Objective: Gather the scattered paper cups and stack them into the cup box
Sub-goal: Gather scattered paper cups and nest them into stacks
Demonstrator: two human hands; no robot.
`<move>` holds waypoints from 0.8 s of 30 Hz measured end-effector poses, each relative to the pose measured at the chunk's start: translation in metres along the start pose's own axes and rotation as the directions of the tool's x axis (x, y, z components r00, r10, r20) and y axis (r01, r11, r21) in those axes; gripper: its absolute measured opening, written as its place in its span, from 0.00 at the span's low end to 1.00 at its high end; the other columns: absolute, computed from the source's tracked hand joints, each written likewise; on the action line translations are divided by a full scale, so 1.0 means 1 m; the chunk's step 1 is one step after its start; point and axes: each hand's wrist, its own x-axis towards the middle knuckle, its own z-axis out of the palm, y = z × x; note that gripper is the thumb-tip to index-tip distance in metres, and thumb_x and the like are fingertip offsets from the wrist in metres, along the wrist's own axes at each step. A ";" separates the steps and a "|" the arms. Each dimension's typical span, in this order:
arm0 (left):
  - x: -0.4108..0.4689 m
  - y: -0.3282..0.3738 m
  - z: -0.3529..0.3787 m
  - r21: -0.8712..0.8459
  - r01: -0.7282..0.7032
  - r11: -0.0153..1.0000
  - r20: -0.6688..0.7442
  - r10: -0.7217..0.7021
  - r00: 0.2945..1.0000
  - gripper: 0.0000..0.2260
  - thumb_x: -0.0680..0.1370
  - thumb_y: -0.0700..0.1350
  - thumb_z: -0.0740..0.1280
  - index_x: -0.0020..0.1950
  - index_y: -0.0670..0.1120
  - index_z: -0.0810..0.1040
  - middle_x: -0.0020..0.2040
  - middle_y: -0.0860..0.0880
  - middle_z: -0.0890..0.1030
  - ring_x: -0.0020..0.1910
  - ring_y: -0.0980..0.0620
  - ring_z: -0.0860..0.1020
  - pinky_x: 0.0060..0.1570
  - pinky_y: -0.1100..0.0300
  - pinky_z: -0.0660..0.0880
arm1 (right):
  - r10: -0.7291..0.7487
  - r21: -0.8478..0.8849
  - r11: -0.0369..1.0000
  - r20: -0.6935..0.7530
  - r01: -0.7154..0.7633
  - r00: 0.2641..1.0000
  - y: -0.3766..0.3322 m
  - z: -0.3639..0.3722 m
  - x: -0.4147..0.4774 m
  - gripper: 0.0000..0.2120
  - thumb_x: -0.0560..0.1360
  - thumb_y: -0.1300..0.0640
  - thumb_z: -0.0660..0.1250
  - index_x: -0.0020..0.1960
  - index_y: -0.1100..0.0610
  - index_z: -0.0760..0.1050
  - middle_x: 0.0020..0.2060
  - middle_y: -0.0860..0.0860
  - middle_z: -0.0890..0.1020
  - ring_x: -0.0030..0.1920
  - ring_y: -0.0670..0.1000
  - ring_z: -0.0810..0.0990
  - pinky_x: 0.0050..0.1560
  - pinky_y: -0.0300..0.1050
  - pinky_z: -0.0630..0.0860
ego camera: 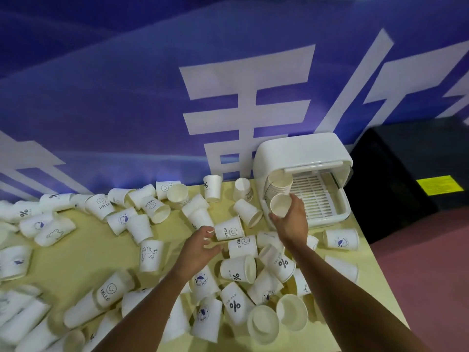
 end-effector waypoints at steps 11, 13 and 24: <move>0.007 -0.005 0.006 -0.007 0.052 0.999 0.019 -0.052 0.998 0.20 0.71 0.44 0.76 0.59 0.53 0.73 0.55 0.51 0.77 0.53 0.51 0.78 0.54 0.58 0.76 | 0.053 -0.118 0.992 0.081 -0.044 0.995 0.023 0.017 0.018 0.38 0.68 0.50 0.79 0.72 0.57 0.67 0.63 0.54 0.76 0.62 0.56 0.75 0.63 0.54 0.75; 0.008 -0.006 0.007 -0.003 0.059 0.998 0.018 -0.059 0.998 0.20 0.71 0.44 0.76 0.59 0.53 0.73 0.55 0.51 0.77 0.54 0.51 0.78 0.54 0.58 0.76 | 0.053 -0.124 0.991 0.089 -0.042 0.995 0.023 0.018 0.019 0.38 0.68 0.50 0.80 0.72 0.58 0.67 0.64 0.54 0.76 0.63 0.56 0.75 0.64 0.54 0.74; 0.007 -0.006 0.007 0.038 0.042 0.998 0.025 -0.043 0.999 0.22 0.71 0.47 0.76 0.62 0.51 0.74 0.55 0.52 0.77 0.53 0.52 0.77 0.52 0.60 0.75 | -0.025 -0.175 0.984 0.039 0.031 0.999 0.019 0.010 0.004 0.39 0.71 0.48 0.76 0.75 0.57 0.62 0.70 0.56 0.71 0.68 0.58 0.70 0.68 0.57 0.72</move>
